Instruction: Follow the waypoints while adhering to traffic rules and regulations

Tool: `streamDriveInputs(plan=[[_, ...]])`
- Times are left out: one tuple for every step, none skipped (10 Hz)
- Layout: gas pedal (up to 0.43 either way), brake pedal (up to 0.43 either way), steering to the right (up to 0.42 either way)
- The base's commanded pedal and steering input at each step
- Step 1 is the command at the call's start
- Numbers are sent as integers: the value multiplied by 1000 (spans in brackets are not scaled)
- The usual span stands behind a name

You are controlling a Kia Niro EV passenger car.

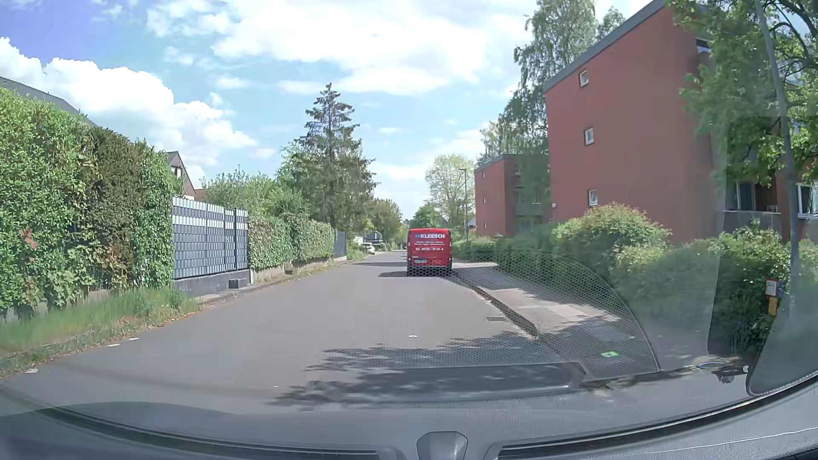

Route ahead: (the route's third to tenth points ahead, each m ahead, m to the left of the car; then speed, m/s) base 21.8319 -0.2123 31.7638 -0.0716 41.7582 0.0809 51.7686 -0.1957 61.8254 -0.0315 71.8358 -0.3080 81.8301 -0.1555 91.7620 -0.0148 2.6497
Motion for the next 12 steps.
streamDriveInputs(plan=[[0,0,-17],[0,0,-13],[0,0,-8],[0,0,-4],[0,0,-4],[0,0,-4],[0,0,-4],[0,0,-4],[0,0,-4],[0,0,-4],[0,0,-4],[0,0,-4]])
